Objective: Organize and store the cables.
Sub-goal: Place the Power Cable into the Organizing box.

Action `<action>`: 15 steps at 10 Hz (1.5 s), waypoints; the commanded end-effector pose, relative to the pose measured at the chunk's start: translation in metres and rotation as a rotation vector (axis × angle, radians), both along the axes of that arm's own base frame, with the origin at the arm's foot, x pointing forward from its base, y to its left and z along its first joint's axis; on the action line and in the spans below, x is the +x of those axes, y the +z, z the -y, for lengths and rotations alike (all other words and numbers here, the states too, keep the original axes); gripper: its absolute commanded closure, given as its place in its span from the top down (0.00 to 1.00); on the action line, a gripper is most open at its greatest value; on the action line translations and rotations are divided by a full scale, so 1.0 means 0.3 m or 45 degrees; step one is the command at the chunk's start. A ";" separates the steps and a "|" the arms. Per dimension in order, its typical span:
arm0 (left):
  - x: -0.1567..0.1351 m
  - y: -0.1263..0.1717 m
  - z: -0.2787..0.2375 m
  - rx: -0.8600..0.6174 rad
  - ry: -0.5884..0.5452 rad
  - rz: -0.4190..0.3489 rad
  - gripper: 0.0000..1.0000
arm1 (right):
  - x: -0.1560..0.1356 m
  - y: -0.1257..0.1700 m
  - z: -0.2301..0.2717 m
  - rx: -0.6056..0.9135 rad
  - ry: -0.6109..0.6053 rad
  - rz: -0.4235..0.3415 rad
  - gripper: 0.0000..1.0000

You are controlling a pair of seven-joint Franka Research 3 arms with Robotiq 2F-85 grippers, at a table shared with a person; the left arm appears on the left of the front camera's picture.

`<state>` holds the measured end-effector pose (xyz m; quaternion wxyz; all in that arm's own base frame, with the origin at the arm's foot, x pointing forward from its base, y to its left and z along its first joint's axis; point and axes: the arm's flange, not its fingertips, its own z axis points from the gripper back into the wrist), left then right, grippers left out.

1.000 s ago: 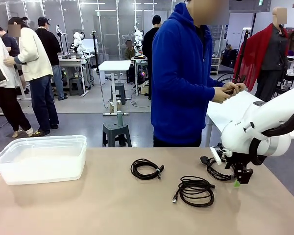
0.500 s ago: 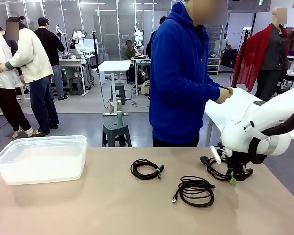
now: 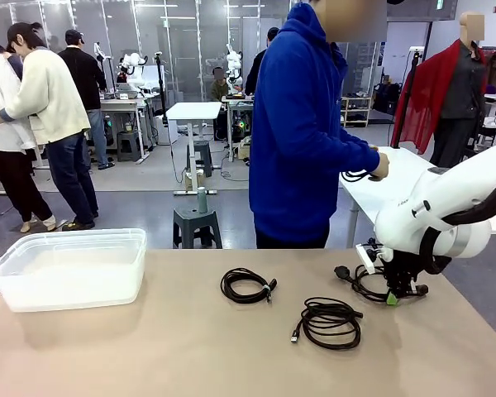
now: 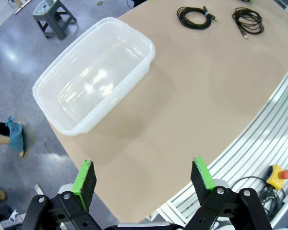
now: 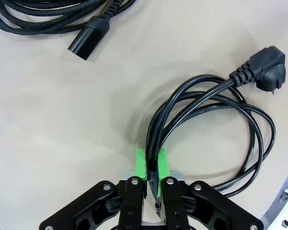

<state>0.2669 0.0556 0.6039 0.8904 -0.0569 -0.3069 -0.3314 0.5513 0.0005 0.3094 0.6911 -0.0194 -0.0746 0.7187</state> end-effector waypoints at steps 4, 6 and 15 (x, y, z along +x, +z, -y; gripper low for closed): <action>-0.002 0.000 -0.002 0.007 -0.012 0.003 1.00 | -0.056 0.182 -0.010 -0.055 -0.101 -0.001 0.00; -0.002 0.000 -0.002 0.007 -0.012 0.003 1.00 | -0.077 0.237 -0.012 -0.061 -0.135 0.023 0.00; -0.002 0.000 -0.002 0.007 -0.012 0.003 1.00 | -0.204 0.446 -0.106 -0.032 -0.194 0.129 0.00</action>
